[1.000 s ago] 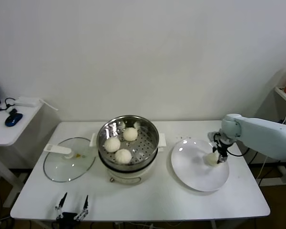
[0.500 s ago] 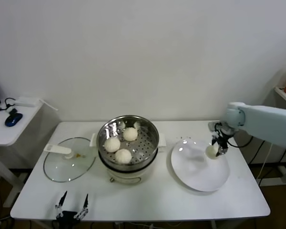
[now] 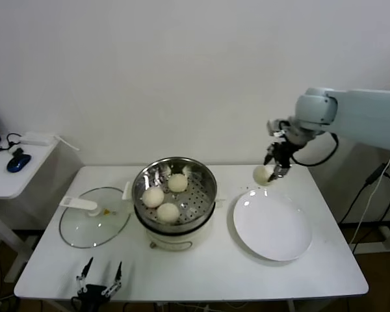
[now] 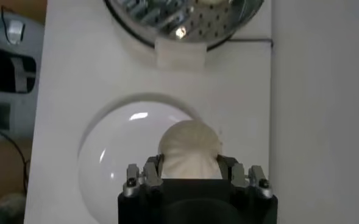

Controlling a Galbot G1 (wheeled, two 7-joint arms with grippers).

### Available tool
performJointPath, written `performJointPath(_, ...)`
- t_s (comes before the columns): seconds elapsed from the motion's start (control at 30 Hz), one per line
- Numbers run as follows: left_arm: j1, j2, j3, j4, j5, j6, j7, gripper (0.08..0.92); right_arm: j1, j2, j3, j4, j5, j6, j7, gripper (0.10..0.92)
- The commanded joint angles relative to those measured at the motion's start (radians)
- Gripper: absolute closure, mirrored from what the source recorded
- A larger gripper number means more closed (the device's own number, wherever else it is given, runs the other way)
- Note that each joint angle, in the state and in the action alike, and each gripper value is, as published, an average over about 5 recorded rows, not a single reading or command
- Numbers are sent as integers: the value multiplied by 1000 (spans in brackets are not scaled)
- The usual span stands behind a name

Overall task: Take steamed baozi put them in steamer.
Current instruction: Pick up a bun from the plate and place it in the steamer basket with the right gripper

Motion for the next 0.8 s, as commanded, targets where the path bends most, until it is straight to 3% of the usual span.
performJointPath(0.03, 3, -1, -3, -16, -4, 4, 0, 177, 85, 165, 101, 33, 258, -104, 51, 406)
performJointPath(0.47, 10, -1, -13, -8, -5, 5, 1, 177, -233, 375, 300, -149, 235, -156, 117, 406)
performJointPath(0.8, 15, 1, -20, 6, -4, 2, 2, 177, -370, 359, 284, -211, 112, -163, 118, 406)
